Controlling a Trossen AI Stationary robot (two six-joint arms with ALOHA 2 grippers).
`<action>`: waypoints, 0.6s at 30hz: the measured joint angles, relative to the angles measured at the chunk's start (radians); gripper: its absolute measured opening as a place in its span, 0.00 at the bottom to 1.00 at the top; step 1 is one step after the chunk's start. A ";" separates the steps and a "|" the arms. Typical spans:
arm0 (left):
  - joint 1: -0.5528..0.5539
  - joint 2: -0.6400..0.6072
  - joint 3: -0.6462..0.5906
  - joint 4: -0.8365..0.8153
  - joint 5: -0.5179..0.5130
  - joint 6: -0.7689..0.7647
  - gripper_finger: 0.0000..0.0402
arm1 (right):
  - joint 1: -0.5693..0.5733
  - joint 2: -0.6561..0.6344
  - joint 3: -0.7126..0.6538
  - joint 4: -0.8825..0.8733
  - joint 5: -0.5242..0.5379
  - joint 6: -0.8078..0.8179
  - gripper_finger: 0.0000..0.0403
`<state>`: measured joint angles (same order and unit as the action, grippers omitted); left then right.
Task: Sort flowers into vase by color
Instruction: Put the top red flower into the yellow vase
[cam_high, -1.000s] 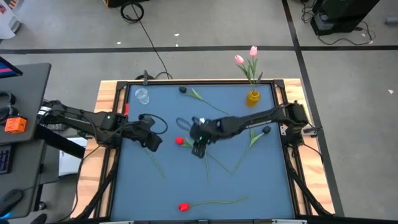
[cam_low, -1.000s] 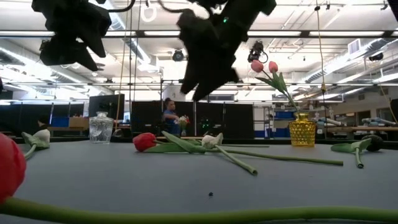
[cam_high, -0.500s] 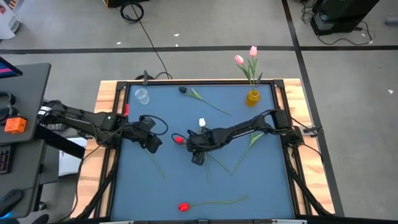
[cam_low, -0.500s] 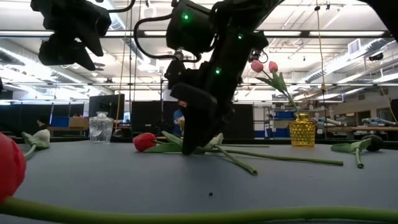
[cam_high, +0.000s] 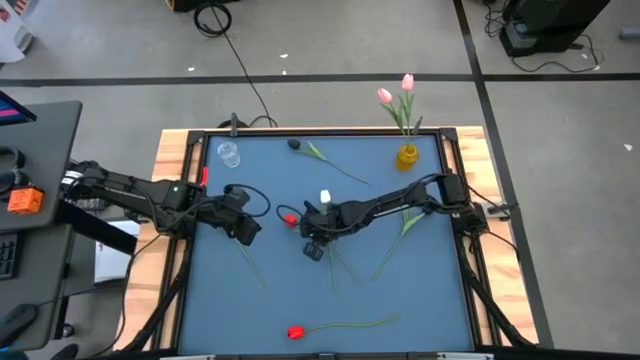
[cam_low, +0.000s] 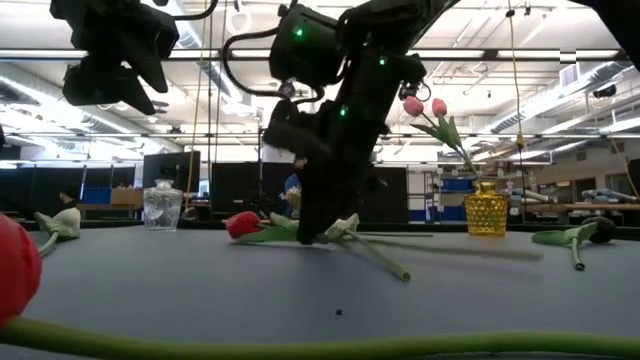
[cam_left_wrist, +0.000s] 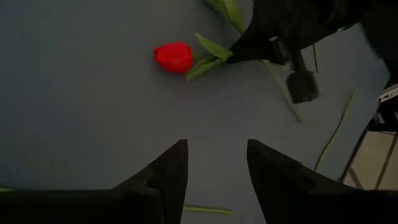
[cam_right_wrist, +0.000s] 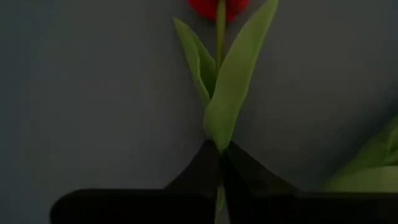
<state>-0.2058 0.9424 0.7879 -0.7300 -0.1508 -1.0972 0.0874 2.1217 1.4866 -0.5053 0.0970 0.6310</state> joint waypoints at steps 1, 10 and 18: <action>0.000 0.000 0.000 0.000 -0.002 0.014 0.42 | -0.002 -0.019 -0.001 0.000 0.011 0.015 0.03; 0.028 0.000 0.000 -0.002 -0.003 0.125 0.42 | -0.004 -0.258 0.002 0.010 0.346 0.080 0.02; 0.048 0.000 0.000 0.136 -0.013 0.267 0.42 | 0.023 -0.359 0.002 0.205 0.567 -0.131 0.02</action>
<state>-0.1581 0.9424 0.7879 -0.5935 -0.1638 -0.8299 0.1106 1.7624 1.4887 -0.2999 0.6641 0.4995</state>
